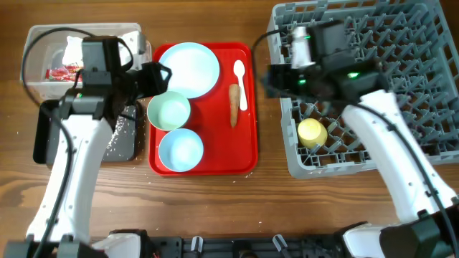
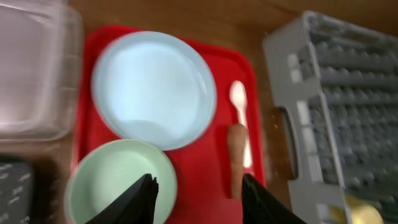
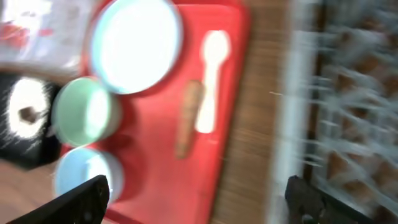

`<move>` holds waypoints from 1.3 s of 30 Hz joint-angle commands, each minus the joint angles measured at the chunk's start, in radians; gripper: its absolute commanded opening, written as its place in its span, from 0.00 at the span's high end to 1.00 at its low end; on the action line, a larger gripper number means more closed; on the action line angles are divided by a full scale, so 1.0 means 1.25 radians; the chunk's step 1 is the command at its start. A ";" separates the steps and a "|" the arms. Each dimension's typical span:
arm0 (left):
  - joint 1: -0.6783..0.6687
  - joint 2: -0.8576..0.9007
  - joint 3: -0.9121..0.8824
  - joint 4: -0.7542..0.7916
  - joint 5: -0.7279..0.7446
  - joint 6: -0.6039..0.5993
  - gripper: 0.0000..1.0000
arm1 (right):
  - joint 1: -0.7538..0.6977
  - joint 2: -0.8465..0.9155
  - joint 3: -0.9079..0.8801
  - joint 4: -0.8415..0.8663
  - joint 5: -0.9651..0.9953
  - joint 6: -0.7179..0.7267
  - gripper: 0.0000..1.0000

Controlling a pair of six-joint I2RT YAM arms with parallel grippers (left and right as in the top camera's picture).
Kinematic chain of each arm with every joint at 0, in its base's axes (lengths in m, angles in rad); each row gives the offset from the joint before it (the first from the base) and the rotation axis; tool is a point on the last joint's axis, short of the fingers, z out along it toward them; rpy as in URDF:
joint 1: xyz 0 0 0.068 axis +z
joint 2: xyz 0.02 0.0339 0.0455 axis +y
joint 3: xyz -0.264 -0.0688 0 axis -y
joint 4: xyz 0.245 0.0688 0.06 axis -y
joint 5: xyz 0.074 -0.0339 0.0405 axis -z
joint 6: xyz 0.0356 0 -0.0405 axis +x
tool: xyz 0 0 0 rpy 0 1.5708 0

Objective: Sort waste into correct bins and load items into the dishwasher rack
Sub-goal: 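Reach the right gripper to the red tray and grasp the blue bowl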

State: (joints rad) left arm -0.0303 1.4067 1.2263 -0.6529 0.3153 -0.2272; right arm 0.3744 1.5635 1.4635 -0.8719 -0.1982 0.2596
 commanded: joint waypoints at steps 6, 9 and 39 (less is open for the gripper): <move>0.079 -0.034 0.013 -0.086 -0.280 -0.183 0.51 | 0.252 0.216 0.011 0.142 -0.020 0.110 0.19; 0.113 -0.034 0.013 -0.094 -0.280 -0.184 0.49 | 0.289 0.285 0.011 0.184 -0.030 0.110 0.21; 0.138 -0.034 0.013 -0.143 -0.280 -0.184 0.32 | 0.308 0.418 0.011 0.194 -0.138 0.170 0.91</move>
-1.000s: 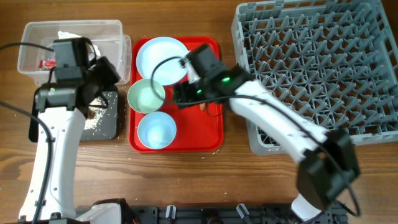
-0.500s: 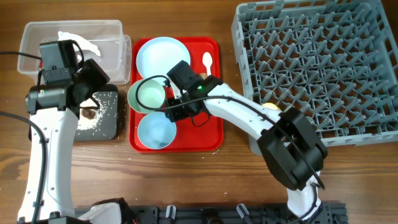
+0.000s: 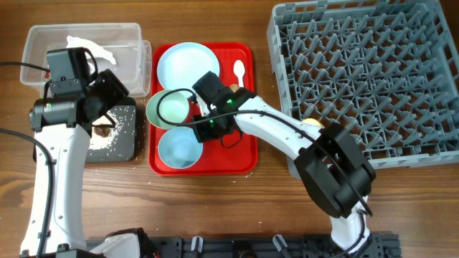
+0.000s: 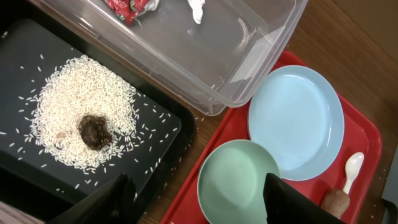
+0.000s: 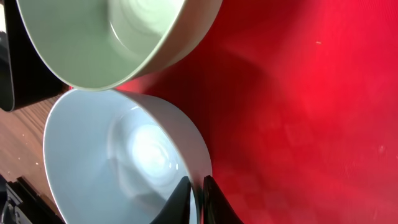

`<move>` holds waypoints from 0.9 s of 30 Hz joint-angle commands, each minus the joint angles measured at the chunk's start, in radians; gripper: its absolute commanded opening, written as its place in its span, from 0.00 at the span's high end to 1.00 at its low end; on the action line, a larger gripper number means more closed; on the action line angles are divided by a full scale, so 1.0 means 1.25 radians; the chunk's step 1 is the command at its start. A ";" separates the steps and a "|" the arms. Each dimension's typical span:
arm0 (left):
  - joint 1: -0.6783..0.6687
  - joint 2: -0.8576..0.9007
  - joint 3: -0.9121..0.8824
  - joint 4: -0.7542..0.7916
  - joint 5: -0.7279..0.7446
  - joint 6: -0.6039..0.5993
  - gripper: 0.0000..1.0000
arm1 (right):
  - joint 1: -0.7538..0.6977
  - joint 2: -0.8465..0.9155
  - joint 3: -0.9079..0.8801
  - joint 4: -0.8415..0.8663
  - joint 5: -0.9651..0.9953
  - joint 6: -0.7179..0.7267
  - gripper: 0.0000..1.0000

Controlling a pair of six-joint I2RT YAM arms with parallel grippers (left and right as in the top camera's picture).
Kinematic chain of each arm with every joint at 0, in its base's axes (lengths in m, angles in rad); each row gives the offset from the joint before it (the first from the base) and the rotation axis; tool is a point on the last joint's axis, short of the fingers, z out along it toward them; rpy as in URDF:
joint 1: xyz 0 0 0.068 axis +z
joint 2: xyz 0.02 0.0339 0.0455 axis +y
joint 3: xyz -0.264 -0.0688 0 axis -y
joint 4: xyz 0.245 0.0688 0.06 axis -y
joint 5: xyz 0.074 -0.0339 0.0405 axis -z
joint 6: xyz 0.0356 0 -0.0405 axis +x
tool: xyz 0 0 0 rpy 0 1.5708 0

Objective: Sort waste into correct bins and load items into the dishwasher rack
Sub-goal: 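Reach the right gripper to the red tray and grasp the blue bowl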

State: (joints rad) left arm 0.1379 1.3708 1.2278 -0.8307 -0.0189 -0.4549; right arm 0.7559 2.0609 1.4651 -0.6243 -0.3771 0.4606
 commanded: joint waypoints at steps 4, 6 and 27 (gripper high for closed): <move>0.004 -0.005 0.011 -0.001 -0.013 -0.002 0.31 | 0.011 0.034 0.010 -0.003 0.004 0.011 0.85; 0.004 -0.004 0.011 -0.001 -0.013 -0.002 0.31 | 0.011 0.034 0.010 -0.001 0.005 0.011 0.79; 0.003 0.002 0.011 -0.001 0.008 -0.002 0.04 | -0.020 -0.140 0.050 -0.202 0.047 -0.075 0.96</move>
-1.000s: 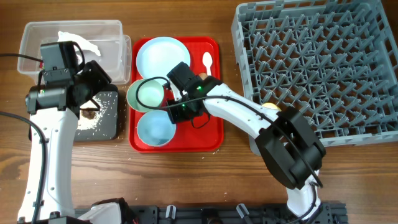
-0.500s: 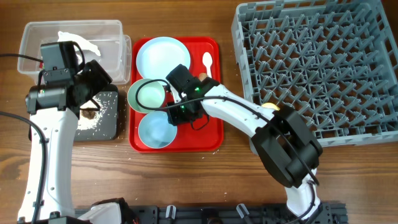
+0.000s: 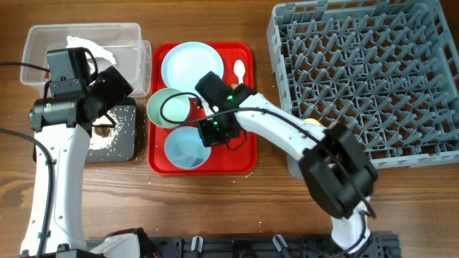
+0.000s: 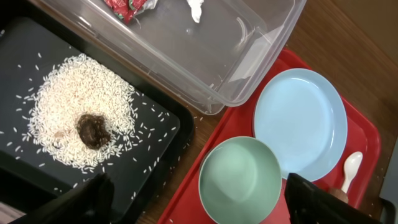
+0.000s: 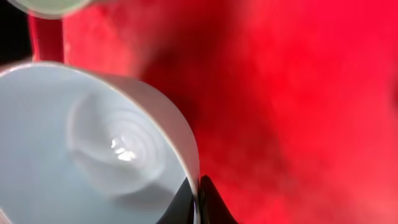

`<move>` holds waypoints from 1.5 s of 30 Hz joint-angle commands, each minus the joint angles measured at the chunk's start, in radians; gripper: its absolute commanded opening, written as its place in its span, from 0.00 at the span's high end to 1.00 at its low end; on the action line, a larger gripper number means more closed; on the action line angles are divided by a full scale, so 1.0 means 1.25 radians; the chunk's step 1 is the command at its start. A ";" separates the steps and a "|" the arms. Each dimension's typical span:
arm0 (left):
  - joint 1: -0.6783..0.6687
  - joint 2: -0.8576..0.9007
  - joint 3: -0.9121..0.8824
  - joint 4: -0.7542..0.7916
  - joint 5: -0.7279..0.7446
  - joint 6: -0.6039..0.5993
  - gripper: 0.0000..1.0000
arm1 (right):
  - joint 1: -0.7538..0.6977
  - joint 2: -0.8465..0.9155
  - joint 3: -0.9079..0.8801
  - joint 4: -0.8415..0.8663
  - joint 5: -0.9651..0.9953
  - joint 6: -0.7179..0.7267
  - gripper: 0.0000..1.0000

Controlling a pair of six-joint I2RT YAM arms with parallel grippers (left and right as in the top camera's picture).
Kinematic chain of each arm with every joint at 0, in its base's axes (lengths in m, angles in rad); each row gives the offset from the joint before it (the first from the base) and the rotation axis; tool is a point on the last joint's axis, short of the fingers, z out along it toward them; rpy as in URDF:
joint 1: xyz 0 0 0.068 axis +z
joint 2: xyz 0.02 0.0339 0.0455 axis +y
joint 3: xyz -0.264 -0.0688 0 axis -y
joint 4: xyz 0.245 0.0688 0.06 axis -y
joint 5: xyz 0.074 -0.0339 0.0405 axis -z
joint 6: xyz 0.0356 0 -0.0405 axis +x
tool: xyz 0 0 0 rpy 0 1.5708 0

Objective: Sort waste into correct bins and load items into the dishwasher rack
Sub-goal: 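Reach the right gripper to the red tray and grasp the blue bowl, then carry the blue bowl into the dish rack with the right gripper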

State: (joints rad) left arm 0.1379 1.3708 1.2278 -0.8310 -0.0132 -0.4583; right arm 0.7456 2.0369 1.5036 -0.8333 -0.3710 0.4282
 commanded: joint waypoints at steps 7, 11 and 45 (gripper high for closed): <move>0.004 0.002 0.011 -0.001 0.003 0.001 0.00 | -0.087 -0.344 0.019 -0.070 0.679 0.047 0.96; 0.004 0.002 0.011 0.000 0.003 0.001 0.00 | -0.121 -0.346 0.018 -0.014 1.113 0.075 0.96; 0.004 0.002 0.011 0.000 0.003 0.001 0.00 | -0.236 0.096 0.007 0.834 1.222 -0.949 0.60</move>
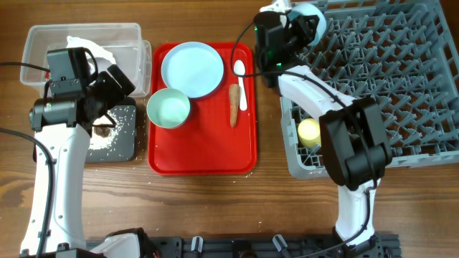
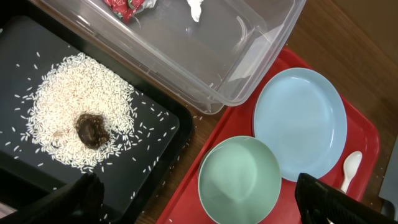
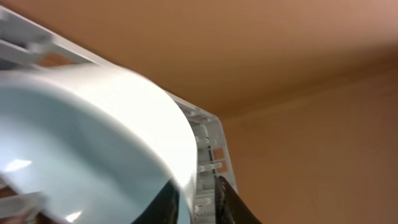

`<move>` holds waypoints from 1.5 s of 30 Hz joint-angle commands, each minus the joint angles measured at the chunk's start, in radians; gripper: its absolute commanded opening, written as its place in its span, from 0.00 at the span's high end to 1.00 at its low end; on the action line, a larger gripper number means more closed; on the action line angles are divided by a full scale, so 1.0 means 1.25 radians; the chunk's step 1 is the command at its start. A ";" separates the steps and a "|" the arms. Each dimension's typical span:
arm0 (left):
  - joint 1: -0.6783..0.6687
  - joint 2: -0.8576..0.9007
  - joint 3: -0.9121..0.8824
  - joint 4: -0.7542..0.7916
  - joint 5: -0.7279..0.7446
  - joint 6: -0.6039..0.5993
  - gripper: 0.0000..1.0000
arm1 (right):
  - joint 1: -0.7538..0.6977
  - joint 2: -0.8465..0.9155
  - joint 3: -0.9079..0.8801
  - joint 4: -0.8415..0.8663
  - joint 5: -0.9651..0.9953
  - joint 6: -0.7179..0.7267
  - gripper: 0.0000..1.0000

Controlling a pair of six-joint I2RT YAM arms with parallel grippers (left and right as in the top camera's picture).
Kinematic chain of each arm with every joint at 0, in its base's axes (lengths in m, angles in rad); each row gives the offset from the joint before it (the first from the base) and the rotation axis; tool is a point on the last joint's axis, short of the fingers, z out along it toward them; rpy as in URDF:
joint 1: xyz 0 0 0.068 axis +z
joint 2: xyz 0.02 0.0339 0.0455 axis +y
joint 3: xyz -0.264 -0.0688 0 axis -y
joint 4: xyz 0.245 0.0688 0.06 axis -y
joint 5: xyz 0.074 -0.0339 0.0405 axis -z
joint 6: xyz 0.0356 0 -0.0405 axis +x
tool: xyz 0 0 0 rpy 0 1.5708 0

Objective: Sort waste into correct bins and load items into the dishwasher rack
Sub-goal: 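Carry the blue bowl into the dish rack with the right gripper, then grasp the green bowl on the red tray with the right gripper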

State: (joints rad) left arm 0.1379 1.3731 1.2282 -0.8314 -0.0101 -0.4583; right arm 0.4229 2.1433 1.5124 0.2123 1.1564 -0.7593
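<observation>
My right gripper (image 3: 196, 194) is shut on the rim of the light blue bowl (image 3: 87, 143), held tilted over the far left corner of the grey dishwasher rack (image 1: 373, 79). In the overhead view the bowl (image 1: 307, 13) shows at the rack's top edge. The red tray (image 1: 204, 154) carries a blue plate (image 1: 192, 68), a green bowl (image 1: 169, 109), a white spoon (image 1: 241, 80) and a brown carrot-like scrap (image 1: 234, 104). My left gripper (image 2: 202, 199) hangs open and empty, high above the green bowl (image 2: 239, 177) and the black tray's edge.
A clear bin (image 1: 79, 44) at the far left holds a red wrapper and a tissue. Beside it a black tray (image 2: 37, 93) holds rice and a brown lump (image 2: 92, 130). A yellow cup (image 1: 310, 132) sits in the rack's near left part.
My right gripper has gone from the red tray to the rack's far left corner, taking the blue bowl with it. The left arm has stayed where it was.
At first my left gripper hung over the red tray and my right over the rack's left edge. Then the left was back above the black tray while the right closed on the blue bowl's rim on the tray. The bowl now hangs over the rack.
</observation>
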 commanded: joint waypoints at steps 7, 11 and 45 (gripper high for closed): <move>0.004 0.000 0.011 0.000 0.001 0.001 0.00 | 0.051 0.010 0.000 -0.004 0.000 -0.001 0.02; 0.004 0.000 0.011 0.000 0.001 0.001 0.00 | 0.065 0.009 0.000 -0.003 0.000 0.000 0.00; 0.004 0.000 0.011 0.000 0.001 0.001 0.00 | 0.211 -0.057 -0.026 -0.363 -1.087 1.114 0.46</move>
State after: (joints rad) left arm 0.1379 1.3731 1.2282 -0.8314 -0.0097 -0.4583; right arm 0.6399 2.0090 1.4929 -0.2462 -0.1658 0.5278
